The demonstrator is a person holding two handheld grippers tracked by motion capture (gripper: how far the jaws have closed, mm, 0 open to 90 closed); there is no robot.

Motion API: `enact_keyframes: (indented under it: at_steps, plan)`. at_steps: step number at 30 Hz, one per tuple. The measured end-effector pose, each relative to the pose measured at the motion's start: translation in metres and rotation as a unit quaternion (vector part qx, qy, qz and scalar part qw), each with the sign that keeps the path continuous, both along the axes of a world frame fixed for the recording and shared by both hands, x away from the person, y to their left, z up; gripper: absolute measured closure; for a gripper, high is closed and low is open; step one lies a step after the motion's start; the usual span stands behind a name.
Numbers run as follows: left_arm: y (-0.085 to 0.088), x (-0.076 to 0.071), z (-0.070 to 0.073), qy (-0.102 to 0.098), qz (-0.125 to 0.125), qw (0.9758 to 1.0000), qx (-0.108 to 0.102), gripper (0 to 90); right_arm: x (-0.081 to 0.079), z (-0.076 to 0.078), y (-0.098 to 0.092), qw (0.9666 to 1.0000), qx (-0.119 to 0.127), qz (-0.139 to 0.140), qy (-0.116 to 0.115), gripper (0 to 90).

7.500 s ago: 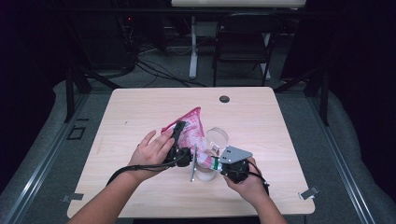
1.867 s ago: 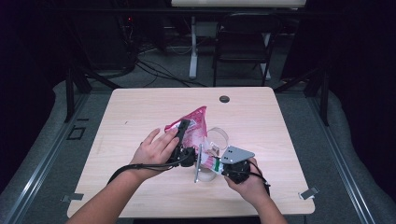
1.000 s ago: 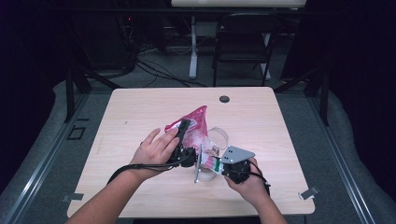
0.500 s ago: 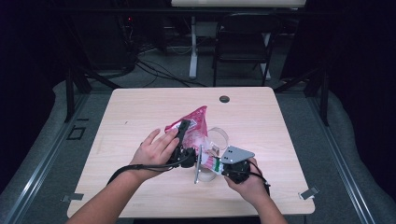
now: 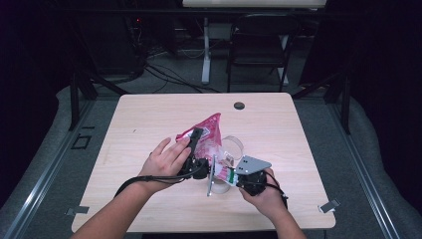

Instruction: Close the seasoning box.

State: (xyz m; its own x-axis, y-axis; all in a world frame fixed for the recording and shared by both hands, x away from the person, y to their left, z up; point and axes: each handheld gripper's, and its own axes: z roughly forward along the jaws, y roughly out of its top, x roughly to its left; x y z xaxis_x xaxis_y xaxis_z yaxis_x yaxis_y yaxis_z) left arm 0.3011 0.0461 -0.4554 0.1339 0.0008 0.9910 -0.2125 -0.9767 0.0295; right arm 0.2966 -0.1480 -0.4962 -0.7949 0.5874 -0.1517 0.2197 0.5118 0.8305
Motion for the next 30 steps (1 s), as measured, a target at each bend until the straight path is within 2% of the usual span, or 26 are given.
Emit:
enact_keyframes:
  at_steps: [5,20,23,30]
  plan:
    - [-0.0001,0.0002,-0.0002,-0.006,-0.007,1.0000,-0.002,63.0,0.0003,-0.0003,-0.0001,1.0000,-0.001,0.000,0.001,90.0]
    - [-0.0011,-0.0015,0.0010,-0.004,-0.005,1.0000,0.000,62.6,0.0011,-0.0012,-0.0007,1.0000,-0.001,-0.002,0.002,90.0]
    - [-0.0013,-0.0012,0.0003,-0.003,-0.012,0.9999,-0.005,62.6,0.0016,-0.0032,0.0000,1.0000,-0.007,-0.005,0.003,90.0]
    - [-0.0017,-0.0029,0.0025,-0.005,-0.011,0.9999,-0.001,62.8,0.0020,-0.0055,0.0009,0.9999,-0.013,-0.003,0.004,90.0]
